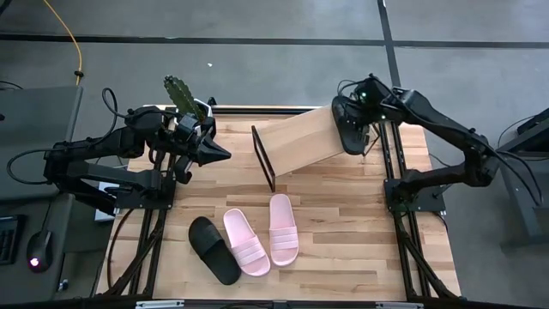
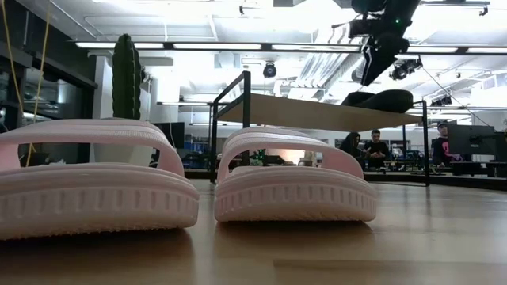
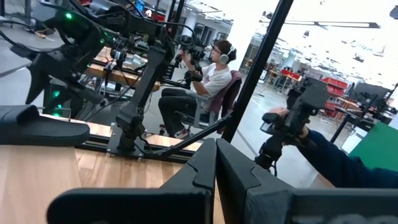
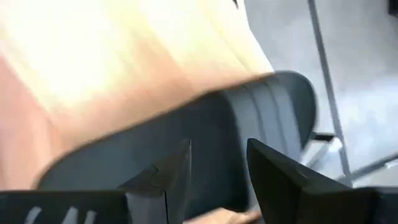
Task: Pick and place slides into the shelf
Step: Put the right black slide on the shelf
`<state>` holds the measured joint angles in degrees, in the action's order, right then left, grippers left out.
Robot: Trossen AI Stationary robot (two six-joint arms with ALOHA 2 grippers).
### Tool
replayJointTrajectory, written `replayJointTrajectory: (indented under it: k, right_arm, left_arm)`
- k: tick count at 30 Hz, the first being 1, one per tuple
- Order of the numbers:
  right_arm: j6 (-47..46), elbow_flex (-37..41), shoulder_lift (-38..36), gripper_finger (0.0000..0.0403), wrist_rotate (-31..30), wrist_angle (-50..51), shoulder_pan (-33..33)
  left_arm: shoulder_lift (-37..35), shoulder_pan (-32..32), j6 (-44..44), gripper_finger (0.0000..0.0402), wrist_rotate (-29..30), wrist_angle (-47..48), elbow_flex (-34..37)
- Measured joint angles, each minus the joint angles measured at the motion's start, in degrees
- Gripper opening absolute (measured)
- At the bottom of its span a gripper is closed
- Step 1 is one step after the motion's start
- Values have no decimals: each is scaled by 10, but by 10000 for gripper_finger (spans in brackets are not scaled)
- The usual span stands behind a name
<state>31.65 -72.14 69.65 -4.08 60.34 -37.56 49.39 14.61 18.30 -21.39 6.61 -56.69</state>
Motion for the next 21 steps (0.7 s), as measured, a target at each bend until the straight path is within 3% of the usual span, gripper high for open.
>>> replayJointTrajectory:
  k: [11,15,21]
  right_arm:
    - [-46,0,3,135,22,-24,101]
    - [-64,-1,5,104,27,-20,120]
    - [-77,-1,5,28,28,-12,137]
  left_arm:
    - [0,0,0,1,0,0,0]
    - [0,0,0,1,0,0,0]
    - [0,0,0,1,0,0,0]
